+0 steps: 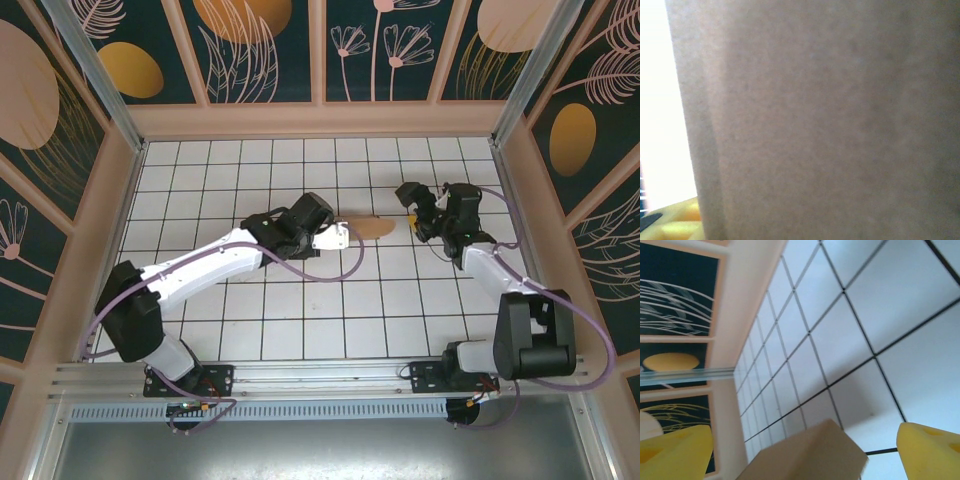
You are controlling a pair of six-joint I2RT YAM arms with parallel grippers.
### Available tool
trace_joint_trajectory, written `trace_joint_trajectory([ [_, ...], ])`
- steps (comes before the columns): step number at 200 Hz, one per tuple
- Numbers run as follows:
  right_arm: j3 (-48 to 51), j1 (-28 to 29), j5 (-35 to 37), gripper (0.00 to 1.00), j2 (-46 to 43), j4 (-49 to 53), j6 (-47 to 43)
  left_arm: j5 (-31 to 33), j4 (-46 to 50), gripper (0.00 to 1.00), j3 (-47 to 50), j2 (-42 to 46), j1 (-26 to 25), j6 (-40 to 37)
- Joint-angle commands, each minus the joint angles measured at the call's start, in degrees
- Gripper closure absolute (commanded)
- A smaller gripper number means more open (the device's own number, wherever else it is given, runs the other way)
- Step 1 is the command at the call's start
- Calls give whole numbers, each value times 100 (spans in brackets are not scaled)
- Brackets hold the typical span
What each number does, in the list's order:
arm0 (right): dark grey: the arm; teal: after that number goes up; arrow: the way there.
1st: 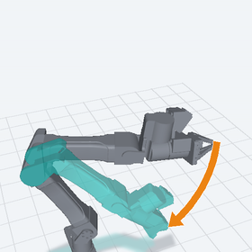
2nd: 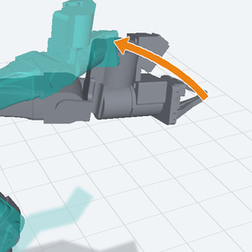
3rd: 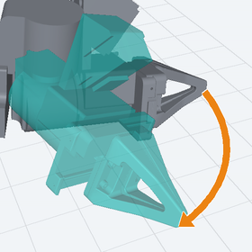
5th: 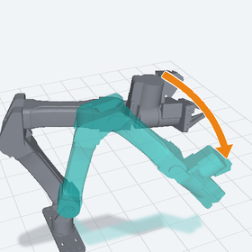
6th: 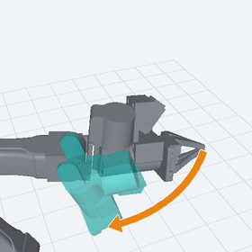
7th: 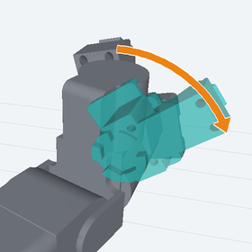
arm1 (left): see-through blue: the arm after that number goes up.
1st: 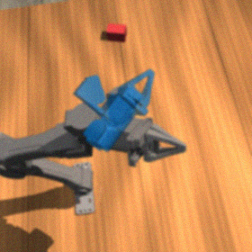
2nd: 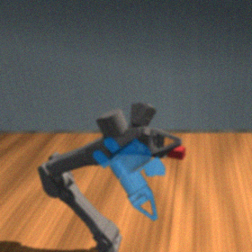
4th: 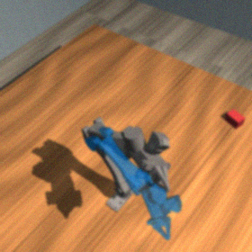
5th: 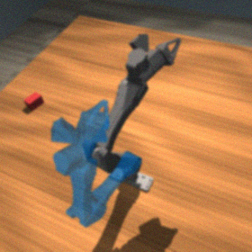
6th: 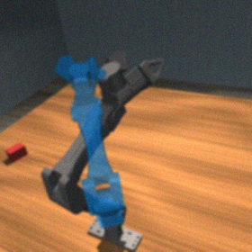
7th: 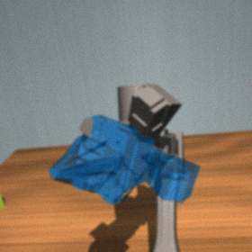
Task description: Fold the paper box
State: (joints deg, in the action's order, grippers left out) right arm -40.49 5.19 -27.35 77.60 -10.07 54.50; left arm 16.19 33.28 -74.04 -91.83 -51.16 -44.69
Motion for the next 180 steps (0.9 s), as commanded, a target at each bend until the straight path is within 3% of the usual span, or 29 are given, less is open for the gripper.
trace_joint_trajectory([
  [1, -89, 30, 95, 8, 520, 289, -375, -326, 1234, 46, -409, -198, -70, 558],
  [41, -223, 161, -25, 10, 1186, 380, -667, -621, 1843, 46, -952, -400, -70, 526],
  [131, -292, 434, -37, 9, 1305, 512, -945, -1670, 1807, 42, -1139, -750, 206, 505],
  [180, -244, 509, -51, 9, 1319, 369, -963, -1574, 1421, 23, -1183, -934, 382, 496],
])
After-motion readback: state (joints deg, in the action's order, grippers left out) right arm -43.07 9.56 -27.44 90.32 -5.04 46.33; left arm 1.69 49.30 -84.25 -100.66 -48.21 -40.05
